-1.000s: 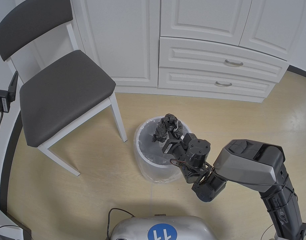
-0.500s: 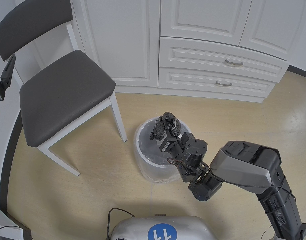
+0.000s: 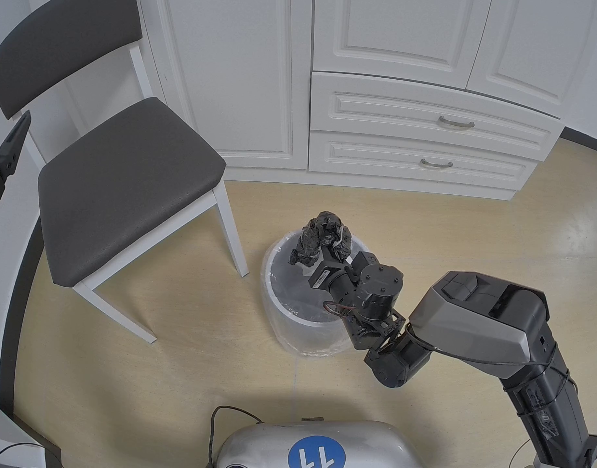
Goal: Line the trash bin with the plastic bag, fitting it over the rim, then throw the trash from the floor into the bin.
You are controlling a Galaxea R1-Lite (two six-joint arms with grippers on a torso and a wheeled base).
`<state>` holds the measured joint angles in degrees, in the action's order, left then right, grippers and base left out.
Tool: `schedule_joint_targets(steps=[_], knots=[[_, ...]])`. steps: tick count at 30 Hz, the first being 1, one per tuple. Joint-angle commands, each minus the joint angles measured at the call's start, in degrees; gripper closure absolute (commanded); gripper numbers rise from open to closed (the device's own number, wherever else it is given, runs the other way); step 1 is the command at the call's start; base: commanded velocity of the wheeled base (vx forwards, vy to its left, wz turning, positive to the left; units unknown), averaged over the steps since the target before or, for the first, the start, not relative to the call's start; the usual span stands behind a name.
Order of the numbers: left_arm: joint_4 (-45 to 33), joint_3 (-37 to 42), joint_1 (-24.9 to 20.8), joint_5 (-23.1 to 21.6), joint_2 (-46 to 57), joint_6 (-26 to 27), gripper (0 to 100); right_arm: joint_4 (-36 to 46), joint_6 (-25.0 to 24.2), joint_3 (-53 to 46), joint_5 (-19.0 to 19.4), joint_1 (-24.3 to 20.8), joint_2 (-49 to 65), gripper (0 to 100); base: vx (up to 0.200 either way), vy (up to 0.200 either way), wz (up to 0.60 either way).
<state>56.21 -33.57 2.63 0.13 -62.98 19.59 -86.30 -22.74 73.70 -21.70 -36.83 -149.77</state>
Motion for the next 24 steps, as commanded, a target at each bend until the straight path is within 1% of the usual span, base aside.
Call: schedule_joint_targets(steps=[1, 2, 3, 5, 8, 9, 10, 13, 16, 19, 20, 24], knots=[[4.4, 1.3, 8.5, 0.9, -3.8, 7.7, 0, 0.7, -0.6, 1.8, 0.1, -0.3, -1.8, 100, 0.000, 0.000, 0.00], [8.8, 2.8, 9.0, 1.0, -3.9, 9.0, 0, 0.8, -0.6, 2.2, 0.1, -0.4, -2.5, 100, 0.000, 0.000, 0.00], [9.4, 3.0, 9.0, 1.0, -3.9, 9.0, 0, 0.8, -0.6, 2.2, 0.1, -0.4, -2.6, 100, 0.000, 0.000, 0.00], [13.7, 3.6, 8.9, 1.0, -3.8, 8.9, 0, 0.8, -0.6, 2.4, 0.1, -0.4, -3.0, 100, 0.000, 0.000, 0.00], [14.4, 3.2, 8.8, 0.9, -3.9, 7.6, 0, 0.8, -0.6, 2.4, 0.1, -0.4, -3.1, 100, 0.000, 0.000, 0.00], [14.7, 2.8, 8.9, 0.9, -4.0, 6.1, 0, 0.8, -0.6, 2.4, 0.1, -0.4, -3.2, 100, 0.000, 0.000, 0.00], [15.0, 2.8, 8.8, 0.9, -4.0, 5.7, 0, 0.8, -0.6, 2.4, 0.1, -0.4, -3.2, 100, 0.000, 0.000, 0.00], [14.9, 3.3, 7.9, 0.5, -2.2, 5.1, 0, 0.8, -0.6, 2.4, 0.1, -0.4, -3.2, 100, 0.000, 0.000, 0.00], [13.1, 3.1, 6.2, 0.4, -0.5, 5.0, 0, 0.9, -0.6, 2.6, 0.2, -0.3, -3.4, 100, 0.000, 0.000, 0.00], [10.6, 2.4, 6.2, 0.4, -1.1, 4.1, 0, 0.9, -0.7, 3.1, 0.3, -0.3, -3.7, 100, 0.000, 0.000, 0.00], [8.7, 2.0, 6.2, 0.3, -2.1, 3.0, 0, 1.0, -0.9, 3.8, 0.7, -0.3, -4.5, 100, 0.000, 0.000, 0.00], [7.7, 1.0, 6.2, 0.0, -5.2, 2.6, 0, 2.4, -1.0, 5.8, 0.8, -0.4, -6.0, 100, 0.000, 0.000, 0.00]])
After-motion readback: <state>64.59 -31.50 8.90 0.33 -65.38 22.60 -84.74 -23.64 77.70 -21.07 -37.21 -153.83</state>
